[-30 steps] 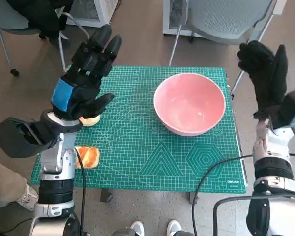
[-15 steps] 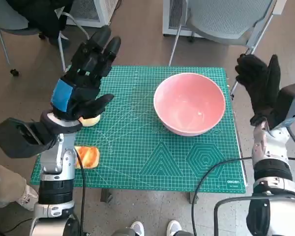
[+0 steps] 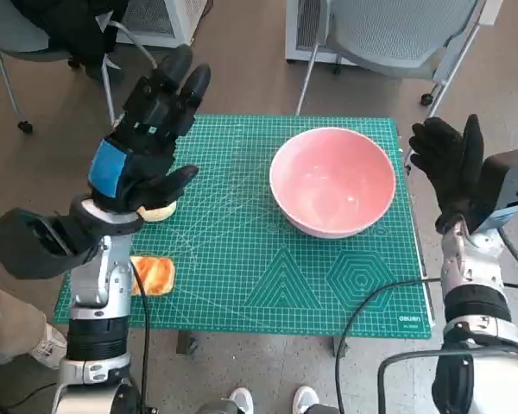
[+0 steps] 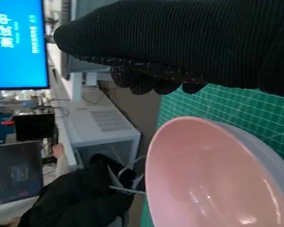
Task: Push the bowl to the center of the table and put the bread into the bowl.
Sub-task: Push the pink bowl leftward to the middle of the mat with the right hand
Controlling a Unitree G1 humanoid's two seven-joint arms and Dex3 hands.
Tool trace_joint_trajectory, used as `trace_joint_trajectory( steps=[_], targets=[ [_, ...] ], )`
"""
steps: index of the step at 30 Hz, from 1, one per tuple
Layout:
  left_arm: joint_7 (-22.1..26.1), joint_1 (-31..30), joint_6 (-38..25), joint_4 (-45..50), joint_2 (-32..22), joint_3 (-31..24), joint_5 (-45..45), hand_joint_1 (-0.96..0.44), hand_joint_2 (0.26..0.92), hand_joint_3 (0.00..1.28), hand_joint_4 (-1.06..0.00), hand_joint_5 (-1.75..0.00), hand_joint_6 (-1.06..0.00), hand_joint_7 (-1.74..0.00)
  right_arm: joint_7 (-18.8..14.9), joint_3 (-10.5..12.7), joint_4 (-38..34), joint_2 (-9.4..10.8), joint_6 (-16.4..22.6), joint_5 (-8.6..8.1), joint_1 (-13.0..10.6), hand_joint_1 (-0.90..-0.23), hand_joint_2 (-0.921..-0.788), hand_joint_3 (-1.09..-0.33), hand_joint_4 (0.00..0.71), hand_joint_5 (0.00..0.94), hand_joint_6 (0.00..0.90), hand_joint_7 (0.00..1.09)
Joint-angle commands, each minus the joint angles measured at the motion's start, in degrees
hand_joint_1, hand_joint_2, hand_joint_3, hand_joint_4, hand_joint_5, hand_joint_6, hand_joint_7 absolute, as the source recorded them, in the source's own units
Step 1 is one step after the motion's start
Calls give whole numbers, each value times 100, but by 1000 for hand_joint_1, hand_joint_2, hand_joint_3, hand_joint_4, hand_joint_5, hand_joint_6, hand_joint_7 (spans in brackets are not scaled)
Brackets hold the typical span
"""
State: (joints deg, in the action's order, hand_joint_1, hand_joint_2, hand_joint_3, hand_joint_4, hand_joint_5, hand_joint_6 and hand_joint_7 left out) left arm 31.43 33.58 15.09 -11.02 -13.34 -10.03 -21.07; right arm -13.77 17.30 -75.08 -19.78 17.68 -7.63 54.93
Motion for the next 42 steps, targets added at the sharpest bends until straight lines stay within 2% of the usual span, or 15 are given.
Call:
trace_joint_trajectory(
  steps=[1,15,28,34,42],
  targets=[
    [-8,-39,-6,64,-51,-45,-46,-648,921,259,-89,0,-123,-192,15,43,-68,88,-133,16,-155,-644,-921,-843,26,4,85,110],
    [-21,-16,4,22,-64,-42,-17,-647,921,262,-87,0,-119,-196,-118,143,-69,176,32,-23,-216,-659,-921,-811,30,3,98,87],
    [-39,-4,4,23,-95,-56,-4,-659,921,267,-87,0,-116,-200,-165,172,-59,437,86,-16,-193,-675,-921,-799,41,4,116,77],
    [-25,-25,28,34,-112,-69,-9,-661,921,284,-87,0,-115,-204,-196,138,-32,573,132,7,-188,-639,-921,-850,46,5,111,67],
    [-21,-51,20,65,-131,-90,-22,-660,921,295,-86,0,-111,-209,-263,106,-24,760,171,14,-172,-629,-921,-850,57,7,117,66]
  ],
)
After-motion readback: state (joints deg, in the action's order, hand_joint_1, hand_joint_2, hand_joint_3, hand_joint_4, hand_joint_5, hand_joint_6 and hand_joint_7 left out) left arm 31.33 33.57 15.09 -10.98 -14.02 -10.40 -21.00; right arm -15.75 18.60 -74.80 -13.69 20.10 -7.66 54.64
